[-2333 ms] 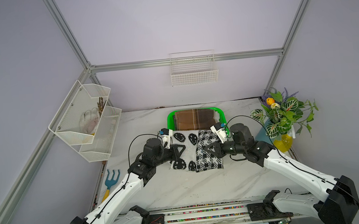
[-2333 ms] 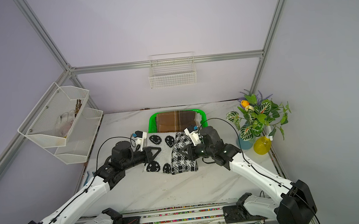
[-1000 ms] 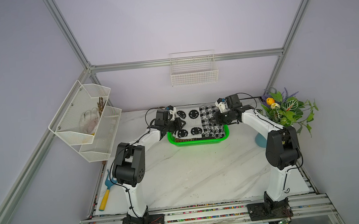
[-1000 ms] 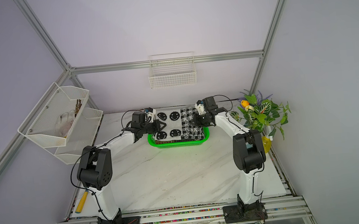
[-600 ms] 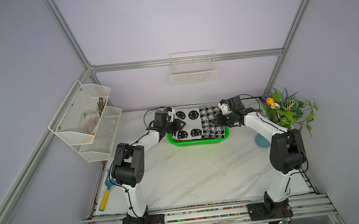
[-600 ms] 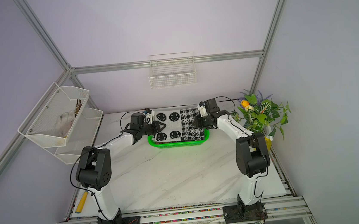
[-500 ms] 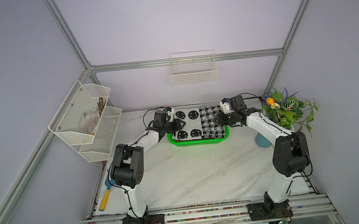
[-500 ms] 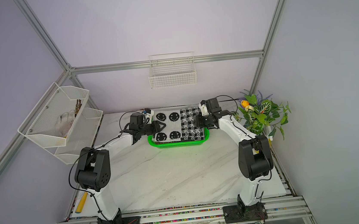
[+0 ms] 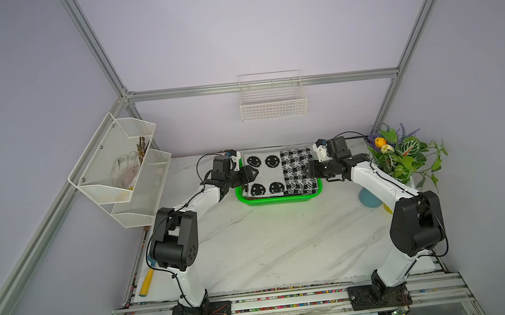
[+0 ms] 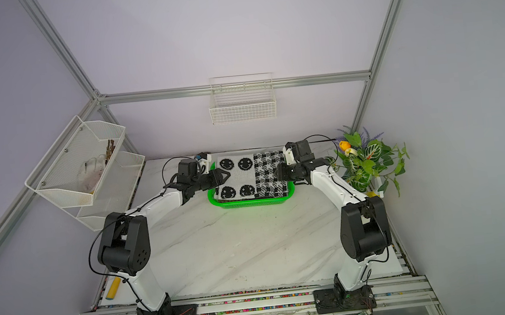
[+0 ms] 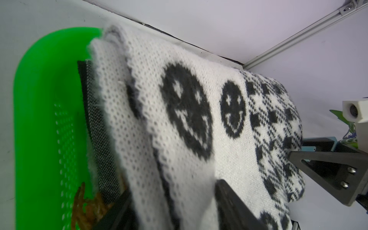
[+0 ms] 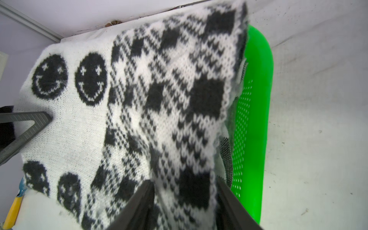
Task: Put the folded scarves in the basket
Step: Place the scarf in the basket.
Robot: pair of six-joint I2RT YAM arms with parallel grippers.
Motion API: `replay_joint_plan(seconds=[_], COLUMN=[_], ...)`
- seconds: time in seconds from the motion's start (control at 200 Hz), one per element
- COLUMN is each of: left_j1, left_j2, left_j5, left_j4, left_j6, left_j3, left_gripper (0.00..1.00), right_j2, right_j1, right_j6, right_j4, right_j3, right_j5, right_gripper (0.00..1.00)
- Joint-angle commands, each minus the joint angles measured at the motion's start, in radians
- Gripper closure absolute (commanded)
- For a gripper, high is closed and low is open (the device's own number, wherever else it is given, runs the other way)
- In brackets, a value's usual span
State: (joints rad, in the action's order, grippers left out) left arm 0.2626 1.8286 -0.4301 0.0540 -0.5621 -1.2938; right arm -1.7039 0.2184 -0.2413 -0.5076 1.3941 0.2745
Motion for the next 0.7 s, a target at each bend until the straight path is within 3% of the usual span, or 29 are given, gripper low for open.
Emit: replay_joint_plan(seconds=[0.0,0.15,0.32,0.52,0.695], left_j1=[-0.006,-0.006,0.016,0.095,0.141], left_j2=[-0.102,-0.189,-0.258,-0.196,-0.031], left_j5=[0.06,0.149,0.167,0.144,0.144], left_j4=[0.027,0.098,0.104,0.04,-0.012], left_j6=[0.027,0.065,0.073,0.064,0.055], left_j3=[-0.001,-0.005,-0.006,-0.065,-0.181], left_gripper=[0.38,0.38,0.39,0.54,0.58], right_j2=[0.074,0.118,0.121,0.059,-0.084], right_j1=[0.01,0.029,0.097,0.143,0.143], right_j6=[0.005,0.014,0.017,0.014,0.003], right_j4=[0.0,-0.013,-0.037,0.018,0.078], right_j3=[-0.001,0.001,0.046,0.121,0.198], right_j5=[-0.078,-0.147,-0.181,-0.176,-0.166], right_gripper=[0.47,0.46,0.47,0.64,0.79])
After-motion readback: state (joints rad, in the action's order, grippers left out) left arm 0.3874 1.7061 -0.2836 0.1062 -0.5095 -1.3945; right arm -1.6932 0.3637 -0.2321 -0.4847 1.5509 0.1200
